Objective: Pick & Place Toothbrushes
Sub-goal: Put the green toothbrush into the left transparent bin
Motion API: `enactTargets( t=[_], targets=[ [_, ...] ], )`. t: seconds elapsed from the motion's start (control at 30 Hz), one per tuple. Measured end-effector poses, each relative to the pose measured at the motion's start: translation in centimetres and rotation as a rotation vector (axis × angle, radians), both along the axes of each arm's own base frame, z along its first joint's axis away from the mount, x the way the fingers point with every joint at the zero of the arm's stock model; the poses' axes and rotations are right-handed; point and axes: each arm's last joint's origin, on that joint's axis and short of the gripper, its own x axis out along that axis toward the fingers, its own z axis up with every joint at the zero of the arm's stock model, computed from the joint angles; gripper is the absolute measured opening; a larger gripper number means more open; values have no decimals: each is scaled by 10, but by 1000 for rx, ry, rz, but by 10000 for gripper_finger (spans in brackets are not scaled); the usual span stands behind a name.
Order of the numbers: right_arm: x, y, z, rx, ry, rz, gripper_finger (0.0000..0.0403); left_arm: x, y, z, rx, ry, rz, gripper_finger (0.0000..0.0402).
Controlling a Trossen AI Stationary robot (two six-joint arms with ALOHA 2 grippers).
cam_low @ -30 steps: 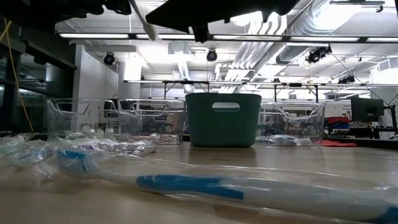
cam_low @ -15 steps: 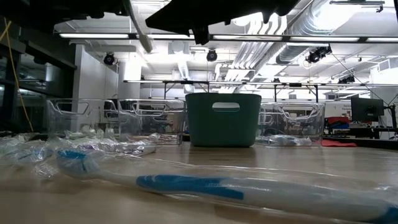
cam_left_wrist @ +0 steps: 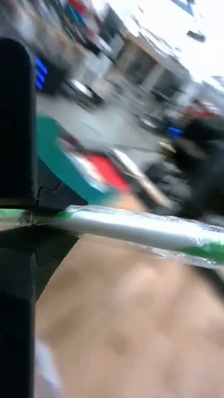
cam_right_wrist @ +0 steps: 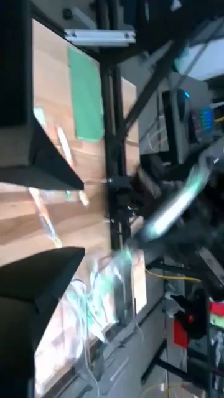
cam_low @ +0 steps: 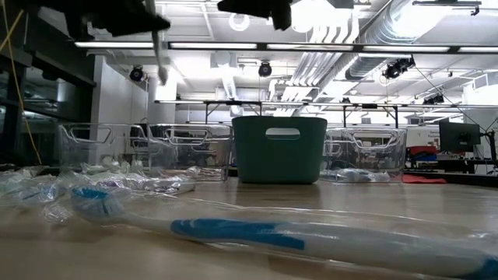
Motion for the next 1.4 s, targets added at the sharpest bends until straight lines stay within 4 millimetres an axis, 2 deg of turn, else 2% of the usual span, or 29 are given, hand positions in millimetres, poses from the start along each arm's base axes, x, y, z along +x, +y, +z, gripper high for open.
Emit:
enactTargets(
  t=[0.1, 0.23, 0.3, 0.43, 0.6, 0.8, 0.93, 1.17, 1.4],
  targets=[
    [-4, 4, 1, -3, 26, 17, 178, -10, 5, 9, 182, 138, 122, 14],
    [-6, 9, 0, -7, 45, 31, 192, -19, 10, 7, 416, 354, 197, 14],
    [-7, 11, 0, -8, 49, 37, 192, -21, 15, 5, 496, 406, 203, 14],
    [-7, 11, -1, -7, 53, 38, 189, -24, 32, 3, 548, 488, 285, 14],
    [-7, 11, -1, 2, 60, 35, 188, -28, 59, -8, 515, 664, 417, 14],
    [-8, 11, -4, -2, 85, 34, 188, -23, 87, -28, 449, 876, 533, 14],
    [-8, 11, -4, -1, 87, 33, 188, -17, 104, -43, 319, 943, 718, 14],
    [-8, 11, -4, 5, 89, 31, 188, -7, 125, -63, -40, 828, 964, 17],
    [-8, 11, -5, 27, 101, 24, 188, -11, 143, -69, -405, 620, 1124, 16]
  ],
)
